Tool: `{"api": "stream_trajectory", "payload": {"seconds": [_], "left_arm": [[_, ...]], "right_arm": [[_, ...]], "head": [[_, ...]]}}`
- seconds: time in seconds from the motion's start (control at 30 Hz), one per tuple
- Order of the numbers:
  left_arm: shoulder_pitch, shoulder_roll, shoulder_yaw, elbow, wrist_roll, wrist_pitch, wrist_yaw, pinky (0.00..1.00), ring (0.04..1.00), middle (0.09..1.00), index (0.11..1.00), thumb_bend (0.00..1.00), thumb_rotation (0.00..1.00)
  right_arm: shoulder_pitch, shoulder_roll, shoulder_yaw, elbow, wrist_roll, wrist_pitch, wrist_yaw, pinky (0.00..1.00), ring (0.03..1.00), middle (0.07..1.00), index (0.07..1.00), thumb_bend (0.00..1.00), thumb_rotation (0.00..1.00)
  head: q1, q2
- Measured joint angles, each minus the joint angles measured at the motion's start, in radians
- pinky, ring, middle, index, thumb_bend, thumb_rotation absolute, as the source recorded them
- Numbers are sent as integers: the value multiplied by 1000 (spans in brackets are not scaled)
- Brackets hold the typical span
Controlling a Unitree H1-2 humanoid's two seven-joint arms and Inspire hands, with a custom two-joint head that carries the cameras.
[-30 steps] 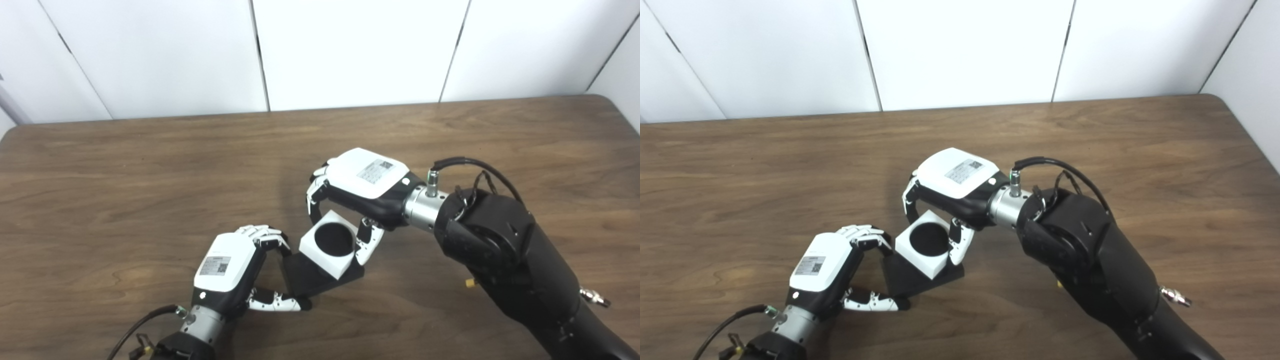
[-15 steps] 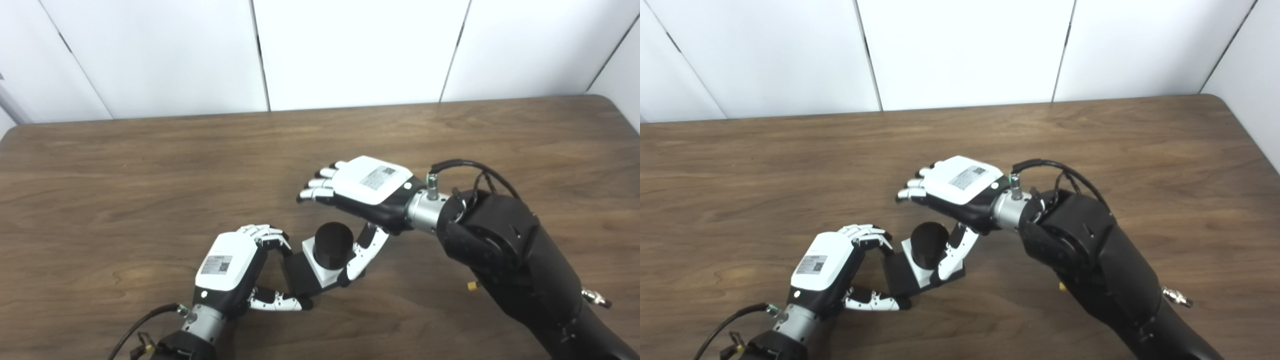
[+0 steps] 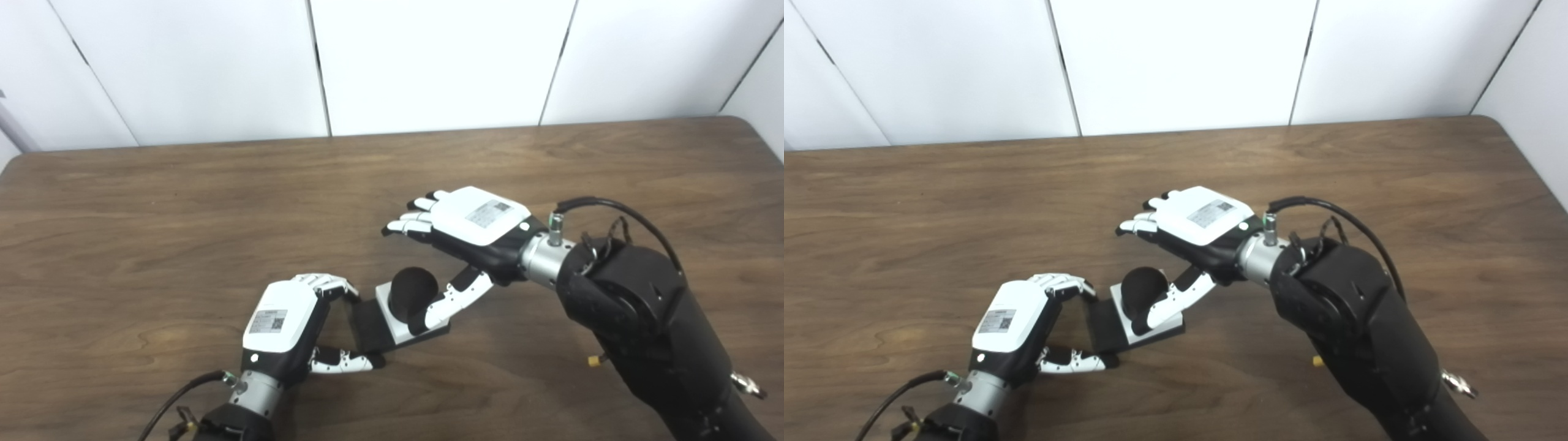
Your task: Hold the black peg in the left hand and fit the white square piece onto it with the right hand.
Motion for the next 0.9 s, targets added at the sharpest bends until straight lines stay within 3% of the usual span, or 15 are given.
{"api": "stream_trajectory", "payload": {"seconds": [0.1,0.3,0.33,0.4,0.5,0.57,0.63,0.73,0.9], "left_arm": [[12,-35,29,-3,-24,16,-1,722,752,808,979,1000,814],[34,-65,81,-42,-155,39,-36,774,882,973,1000,1000,863],[39,-65,84,-51,-172,43,-45,874,932,989,1000,1000,869],[52,-68,95,-66,-222,47,-65,960,977,998,1000,1000,872],[75,-67,101,-92,-282,52,-107,995,998,1000,1000,1000,928],[101,-74,129,-104,-341,57,-114,937,1000,1000,1000,1000,971],[126,-87,173,-132,-407,60,-108,966,1000,1000,1000,1000,990],[140,-92,242,-135,-558,59,-100,997,1000,1000,1000,967,1000],[167,-101,359,-79,-802,-6,-35,980,1000,1000,1000,868,1000]], "right_arm": [[17,-5,-11,0,1,-17,-20,1000,973,904,887,820,873],[48,-26,-45,12,3,-26,-60,1000,971,900,880,821,870],[50,-26,-50,13,4,-27,-64,1000,971,903,885,811,863],[52,-26,-69,25,18,-26,-69,1000,974,910,896,795,865],[62,-25,-121,58,86,3,-71,1000,985,936,929,752,897],[89,-8,-205,83,195,54,-87,1000,987,959,953,651,979],[135,20,-287,103,292,107,-141,979,987,971,962,576,996],[237,58,-372,127,420,126,-249,924,989,992,981,497,1000],[424,168,-447,149,561,116,-449,908,970,993,983,498,1000]], "head": [[0,0],[0,-3],[-3,-5],[-2,-6],[3,-9],[3,-12],[2,-12],[0,-14],[-5,-20]]}}
